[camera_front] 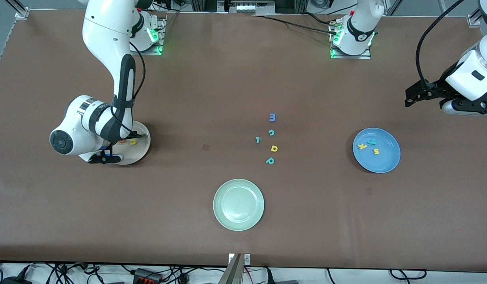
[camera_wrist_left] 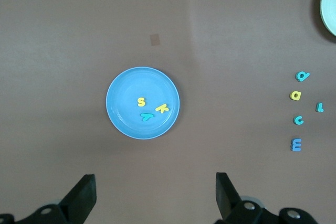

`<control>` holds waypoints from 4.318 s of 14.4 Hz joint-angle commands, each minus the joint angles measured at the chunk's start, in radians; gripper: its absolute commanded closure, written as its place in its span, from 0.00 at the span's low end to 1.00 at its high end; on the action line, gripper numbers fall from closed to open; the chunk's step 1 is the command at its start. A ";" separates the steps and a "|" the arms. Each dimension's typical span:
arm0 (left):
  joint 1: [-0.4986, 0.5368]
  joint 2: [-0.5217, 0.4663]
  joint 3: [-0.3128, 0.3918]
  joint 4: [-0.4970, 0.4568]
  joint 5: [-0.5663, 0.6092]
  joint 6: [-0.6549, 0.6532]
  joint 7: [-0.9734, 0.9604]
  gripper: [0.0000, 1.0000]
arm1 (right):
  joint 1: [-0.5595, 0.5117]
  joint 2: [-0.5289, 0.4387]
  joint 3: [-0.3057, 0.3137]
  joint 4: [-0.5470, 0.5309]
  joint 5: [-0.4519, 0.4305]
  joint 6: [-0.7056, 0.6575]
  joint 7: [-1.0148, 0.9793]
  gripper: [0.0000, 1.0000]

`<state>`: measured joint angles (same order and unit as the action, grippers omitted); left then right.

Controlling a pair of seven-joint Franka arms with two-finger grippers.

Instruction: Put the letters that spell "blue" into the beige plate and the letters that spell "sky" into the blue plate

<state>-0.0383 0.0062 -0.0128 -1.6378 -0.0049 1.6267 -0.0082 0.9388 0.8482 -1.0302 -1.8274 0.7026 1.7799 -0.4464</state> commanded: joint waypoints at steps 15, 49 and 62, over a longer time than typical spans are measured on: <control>-0.017 0.006 0.007 0.049 0.017 -0.016 0.005 0.00 | -0.302 -0.280 0.356 0.186 -0.262 -0.002 0.230 0.00; -0.015 0.009 0.007 0.050 0.017 -0.016 0.005 0.00 | -0.973 -0.873 1.012 0.145 -0.729 -0.129 0.426 0.00; -0.015 0.009 0.007 0.050 0.017 -0.016 0.005 0.00 | -0.973 -0.876 1.012 0.148 -0.730 -0.117 0.428 0.00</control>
<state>-0.0440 0.0073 -0.0125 -1.6117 -0.0049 1.6237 -0.0083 -0.0236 -0.0093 -0.0351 -1.6620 -0.0121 1.6504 -0.0361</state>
